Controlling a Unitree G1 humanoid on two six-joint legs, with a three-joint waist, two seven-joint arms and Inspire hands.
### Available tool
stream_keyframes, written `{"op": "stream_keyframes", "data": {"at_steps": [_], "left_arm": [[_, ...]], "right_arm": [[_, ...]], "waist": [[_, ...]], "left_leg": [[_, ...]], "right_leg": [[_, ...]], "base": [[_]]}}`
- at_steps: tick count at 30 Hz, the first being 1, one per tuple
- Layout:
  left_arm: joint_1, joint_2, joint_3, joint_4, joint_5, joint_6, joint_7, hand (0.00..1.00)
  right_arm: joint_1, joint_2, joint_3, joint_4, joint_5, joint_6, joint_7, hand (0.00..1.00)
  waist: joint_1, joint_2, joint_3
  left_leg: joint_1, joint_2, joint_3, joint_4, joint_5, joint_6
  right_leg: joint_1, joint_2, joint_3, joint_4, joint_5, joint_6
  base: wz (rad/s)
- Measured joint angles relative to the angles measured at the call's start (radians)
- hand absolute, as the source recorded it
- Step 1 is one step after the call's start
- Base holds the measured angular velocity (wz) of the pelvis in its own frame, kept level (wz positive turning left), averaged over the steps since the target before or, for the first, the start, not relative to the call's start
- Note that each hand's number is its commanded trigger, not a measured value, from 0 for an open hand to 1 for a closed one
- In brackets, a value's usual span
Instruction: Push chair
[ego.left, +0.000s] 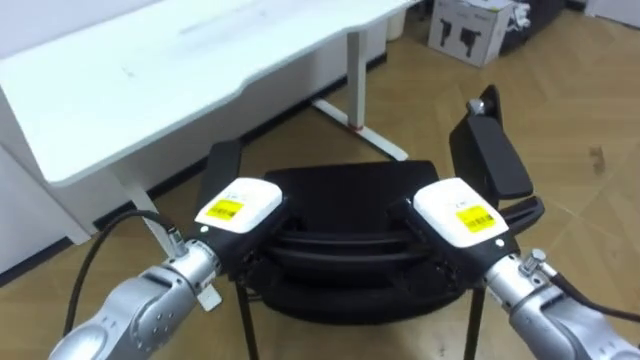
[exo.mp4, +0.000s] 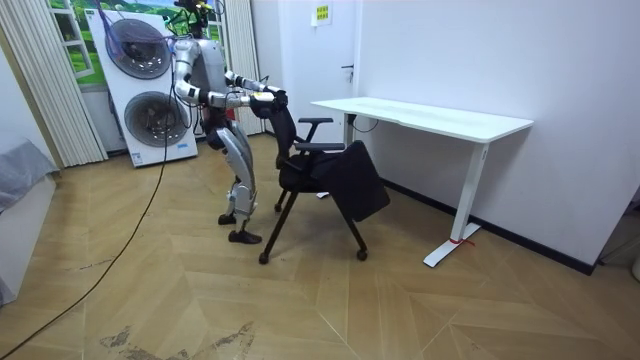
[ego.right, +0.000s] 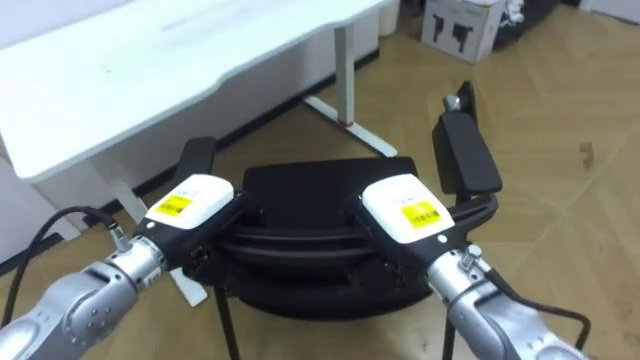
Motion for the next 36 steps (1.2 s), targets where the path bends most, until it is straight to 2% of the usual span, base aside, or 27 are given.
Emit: {"op": "stream_keyframes", "data": {"at_steps": [2,4,8,11,13,14,15,16,17,19,20,21,22,23,24,25,26,28,29,30,31,32,33,34,36], "left_arm": [[0.002,0.000,-0.001,-0.001,0.013,0.004,-0.007,1.00],[0.002,0.017,-0.009,-0.006,0.011,0.004,-0.010,1.00],[0.010,0.036,-0.005,-0.032,0.011,0.014,-0.016,1.00],[0.014,0.042,0.000,-0.037,0.009,0.011,-0.025,1.00],[0.016,0.048,-0.001,-0.037,0.004,0.009,-0.034,1.00],[0.018,0.050,0.001,-0.037,0.004,0.008,-0.035,1.00],[0.024,0.051,0.010,-0.037,0.005,0.007,-0.035,1.00],[0.030,0.054,0.011,-0.037,0.006,0.006,-0.034,1.00],[0.034,0.056,0.011,-0.037,0.006,0.006,-0.034,1.00],[0.049,0.061,0.012,-0.035,0.006,0.006,-0.032,1.00],[0.054,0.061,0.012,-0.035,0.006,0.005,-0.031,1.00],[0.061,0.061,0.012,-0.033,0.006,0.002,-0.025,1.00],[0.064,0.057,0.012,-0.028,0.006,0.000,-0.021,1.00],[0.064,0.054,0.012,-0.028,0.006,0.000,-0.018,1.00],[0.060,0.047,0.013,-0.028,0.008,0.001,-0.008,1.00],[0.059,0.046,0.014,-0.028,0.012,0.003,0.000,1.00],[0.060,0.043,0.014,-0.028,0.014,0.004,0.003,1.00],[0.063,0.038,0.016,-0.030,0.021,0.003,0.007,1.00],[0.064,0.035,0.018,-0.031,0.022,0.003,0.008,1.00],[0.064,0.028,0.022,-0.031,0.025,0.002,0.009,1.00],[0.064,0.027,0.025,-0.031,0.029,0.003,0.010,1.00],[0.063,0.027,0.028,-0.031,0.030,0.003,0.011,1.00],[0.063,0.027,0.029,-0.032,0.030,0.002,0.012,1.00],[0.063,0.025,0.030,-0.032,0.030,0.002,0.013,1.00],[0.066,0.017,0.030,-0.032,0.034,0.002,0.015,1.00]], "right_arm": [[0.006,0.016,0.008,0.007,0.000,0.017,0.010,1.00],[0.007,0.021,0.019,0.018,0.013,0.018,0.014,1.00],[0.009,0.037,0.022,0.017,0.013,0.019,0.013,1.00],[0.009,0.047,0.024,0.026,0.015,0.013,0.018,1.00],[0.009,0.056,0.031,0.049,0.021,-0.002,0.007,1.00],[0.008,0.058,0.033,0.052,0.021,-0.003,0.004,1.00],[0.008,0.067,0.035,0.052,0.021,-0.001,0.007,1.00],[0.008,0.068,0.045,0.053,0.022,0.003,0.008,1.00],[0.008,0.069,0.048,0.056,0.024,0.004,0.008,1.00],[0.011,0.071,0.051,0.063,0.021,-0.003,0.012,1.00],[0.011,0.071,0.052,0.064,0.019,-0.003,0.012,1.00],[0.010,0.069,0.052,0.064,0.013,-0.004,0.011,1.00],[0.010,0.067,0.054,0.063,0.008,-0.004,0.010,1.00],[0.009,0.067,0.054,0.058,0.008,-0.003,0.008,1.00],[0.003,0.061,0.053,0.054,0.008,-0.002,0.004,1.00],[-0.008,0.061,0.053,0.055,0.008,0.001,0.007,1.00],[-0.010,0.063,0.053,0.055,0.007,0.003,0.009,1.00],[-0.010,0.057,0.049,0.051,0.006,-0.002,0.011,1.00],[-0.010,0.053,0.049,0.046,0.006,-0.002,0.011,1.00],[-0.009,0.043,0.047,0.037,0.006,-0.001,0.011,1.00],[-0.008,0.043,0.047,0.033,0.005,0.001,0.013,1.00],[-0.008,0.043,0.047,0.027,0.003,0.006,0.017,1.00],[-0.008,0.043,0.046,0.018,-0.001,0.012,0.021,1.00],[-0.004,0.041,0.046,0.005,-0.007,0.020,0.027,1.00],[0.017,0.041,0.036,-0.021,-0.020,0.029,0.033,1.00]], "waist": [[0.005,-0.007,-0.0014],[0.010,-0.009,-0.0050],[0.036,-0.019,-0.0110],[0.051,-0.023,-0.0095],[0.058,-0.032,-0.0056],[0.062,-0.034,-0.0048],[0.066,-0.043,-0.0055],[0.066,-0.052,-0.0047],[0.064,-0.058,-0.0043],[0.063,-0.088,0.0036],[0.065,-0.091,0.0022],[0.069,-0.094,0.0022],[0.079,-0.098,0.0015],[0.080,-0.097,0.0017],[0.079,-0.095,0.0032],[0.070,-0.097,0.0036],[0.063,-0.097,0.0033],[0.054,-0.090,-0.0003],[0.053,-0.085,-0.0017],[0.051,-0.073,-0.0032],[0.042,-0.072,-0.0094],[0.039,-0.074,-0.0096],[0.037,-0.080,-0.0062],[0.036,-0.080,-0.0065],[0.032,-0.077,-0.0083]], "left_leg": [[0.024,0.017,-0.008,-0.024,0.004,-0.010],[0.057,0.037,-0.012,-0.051,0.003,-0.019],[0.089,0.047,-0.004,-0.058,-0.002,-0.029],[0.070,0.079,-0.005,0.077,-0.001,-0.031],[0.021,0.120,-0.005,0.259,0.033,-0.083],[0.004,0.132,-0.006,0.301,0.046,-0.088],[-0.030,0.151,-0.007,0.385,0.100,-0.089],[-0.060,0.165,-0.008,0.451,0.172,-0.085],[-0.074,0.167,-0.011,0.477,0.213,-0.080],[-0.123,0.179,-0.005,0.550,0.379,-0.071],[-0.134,0.183,-0.003,0.562,0.419,-0.071],[-0.155,0.184,-0.005,0.580,0.497,-0.071],[-0.166,0.180,-0.008,0.576,0.500,-0.079],[-0.181,0.179,-0.008,0.571,0.463,-0.077],[-0.220,0.178,-0.001,0.543,0.380,-0.074],[-0.249,0.174,0.004,0.466,0.326,-0.083],[-0.259,0.165,0.002,0.410,0.310,-0.086],[-0.251,0.136,0.010,0.137,0.303,-0.096],[-0.246,0.129,0.015,0.076,0.305,-0.095],[-0.233,0.122,0.037,-0.022,0.307,-0.088],[-0.216,0.108,0.060,-0.039,0.309,-0.056],[-0.211,0.098,0.065,-0.044,0.309,-0.054],[-0.194,0.074,0.076,-0.060,0.305,-0.044],[-0.181,0.057,0.083,-0.072,0.301,-0.037],[-0.166,0.039,0.089,-0.086,0.292,-0.024]], "right_leg": [[0.039,0.017,-0.016,-0.042,-0.003,-0.007],[0.077,0.042,-0.024,-0.079,-0.007,-0.010],[0.088,0.048,-0.028,-0.065,-0.038,-0.018],[0.118,0.060,-0.037,-0.036,-0.075,-0.030],[0.144,0.068,-0.044,0.006,-0.127,-0.043],[0.153,0.070,-0.045,0.010,-0.141,-0.047],[0.165,0.070,-0.053,0.023,-0.163,-0.055],[0.185,0.071,-0.061,0.019,-0.175,-0.060],[0.196,0.068,-0.063,0.017,-0.178,-0.063],[0.234,0.059,-0.071,0.002,-0.188,-0.072],[0.245,0.059,-0.070,-0.004,-0.188,-0.074],[0.260,0.059,-0.071,-0.017,-0.189,-0.081],[0.270,0.053,-0.071,-0.032,-0.187,-0.088],[0.269,0.051,-0.076,-0.036,-0.188,-0.090],[0.265,0.046,-0.086,-0.038,-0.190,-0.095],[0.268,0.043,-0.098,-0.046,-0.193,-0.097],[0.272,0.043,-0.104,-0.054,-0.193,-0.096],[0.285,0.039,-0.115,-0.075,-0.200,-0.085],[0.287,0.040,-0.116,-0.078,-0.202,-0.081],[0.295,0.040,-0.116,-0.083,-0.207,-0.072],[0.301,0.026,-0.115,-0.087,-0.215,-0.057],[0.304,0.018,-0.111,-0.091,-0.217,-0.049],[0.314,0.003,-0.106,-0.104,-0.217,-0.036],[0.328,-0.007,-0.100,-0.123,-0.213,-0.023],[0.351,-0.013,-0.098,-0.151,-0.209,-0.004]], "base": [[0.09],[0.05],[-0.07],[-0.04],[0.10],[0.11],[0.16],[0.18],[0.22],[0.22],[0.14],[0.00],[0.05],[0.11],[0.19],[0.21],[0.18],[0.13],[0.05],[0.05],[0.06],[0.05],[0.00],[0.00],[0.06]]}}
